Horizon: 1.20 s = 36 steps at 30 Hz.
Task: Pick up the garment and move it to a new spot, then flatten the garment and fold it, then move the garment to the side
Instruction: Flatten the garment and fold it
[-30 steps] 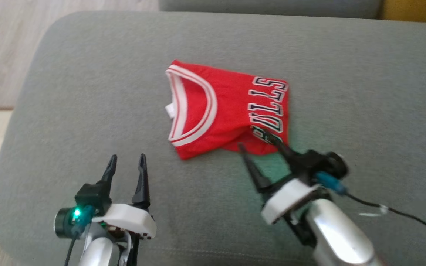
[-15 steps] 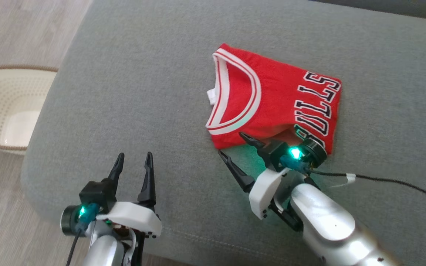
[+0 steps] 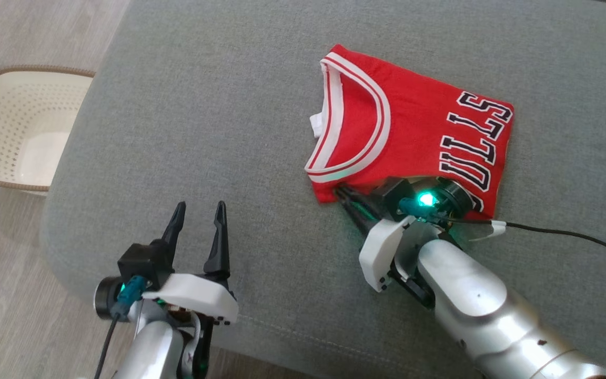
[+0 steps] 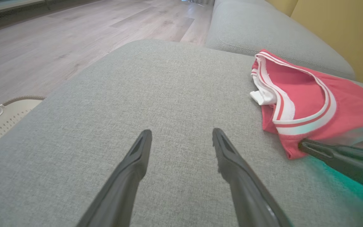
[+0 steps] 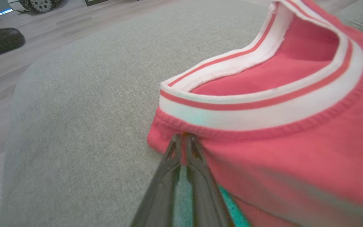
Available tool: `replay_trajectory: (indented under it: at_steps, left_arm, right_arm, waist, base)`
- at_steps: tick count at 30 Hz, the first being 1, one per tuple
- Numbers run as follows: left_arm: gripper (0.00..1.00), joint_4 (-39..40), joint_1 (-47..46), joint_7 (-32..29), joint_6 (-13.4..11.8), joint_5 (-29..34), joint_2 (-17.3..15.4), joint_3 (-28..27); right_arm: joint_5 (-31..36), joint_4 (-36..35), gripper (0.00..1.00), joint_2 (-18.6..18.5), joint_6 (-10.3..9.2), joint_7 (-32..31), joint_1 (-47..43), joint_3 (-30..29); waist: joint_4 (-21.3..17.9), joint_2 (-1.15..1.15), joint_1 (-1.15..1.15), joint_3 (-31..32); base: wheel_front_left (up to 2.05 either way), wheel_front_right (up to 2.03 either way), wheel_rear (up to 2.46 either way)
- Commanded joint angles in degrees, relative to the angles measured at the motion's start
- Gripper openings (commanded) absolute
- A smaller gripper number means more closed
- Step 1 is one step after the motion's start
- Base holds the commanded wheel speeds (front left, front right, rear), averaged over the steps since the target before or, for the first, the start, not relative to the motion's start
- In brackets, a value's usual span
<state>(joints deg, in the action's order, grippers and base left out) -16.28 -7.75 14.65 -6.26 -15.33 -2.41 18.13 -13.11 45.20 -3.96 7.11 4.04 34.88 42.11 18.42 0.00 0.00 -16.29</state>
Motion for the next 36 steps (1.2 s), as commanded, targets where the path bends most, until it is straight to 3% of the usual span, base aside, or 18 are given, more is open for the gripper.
replay_trajectory:
  at_steps: [1,18,24,25,26,36]
  left_arm:
    - [1.00,1.69,-1.83,0.35,-0.46,-0.26,-0.47,-1.49]
    - [1.00,1.00,-2.00,0.35,-0.38,-1.19,-0.47,-0.75]
    - [1.00,1.35,-1.30,0.35,-0.77,-0.88,-0.47,-1.76]
    - [1.00,1.49,-1.17,0.35,-0.86,-0.77,-0.47,-2.09]
    - [1.00,1.64,-1.05,0.35,-0.91,-0.61,-0.47,-2.40]
    - [1.00,2.86,-0.60,0.35,-0.49,1.46,-0.47,-4.71]
  right_arm:
    - [-0.39,-1.18,0.00,1.08,0.37,0.54,0.95,0.67]
    - [-6.78,-3.05,0.00,1.08,0.37,3.57,4.39,4.12]
    - [-8.68,-3.94,0.00,1.08,0.37,7.12,4.55,1.52]
    - [-8.61,-4.06,0.41,1.08,0.37,7.91,4.49,0.39]
    - [-8.87,-4.30,1.00,1.08,0.37,8.59,4.22,-0.96]
    - [-5.21,-8.74,1.00,1.08,0.37,10.91,-2.35,-19.49]
  waist:
    - [0.08,0.00,0.00,-0.08]
    - [1.56,0.00,0.00,0.07]
    - [0.53,0.00,0.00,0.75]
    - [0.02,0.00,0.00,1.02]
    - [-0.59,0.00,0.00,1.28]
    - [-8.21,0.00,0.00,4.64]
  base:
    - [0.00,0.00,0.00]
    - [0.00,0.00,0.00]
    - [0.00,0.00,0.00]
    - [0.00,0.00,0.00]
    - [0.00,0.00,0.00]
    - [0.00,0.00,0.00]
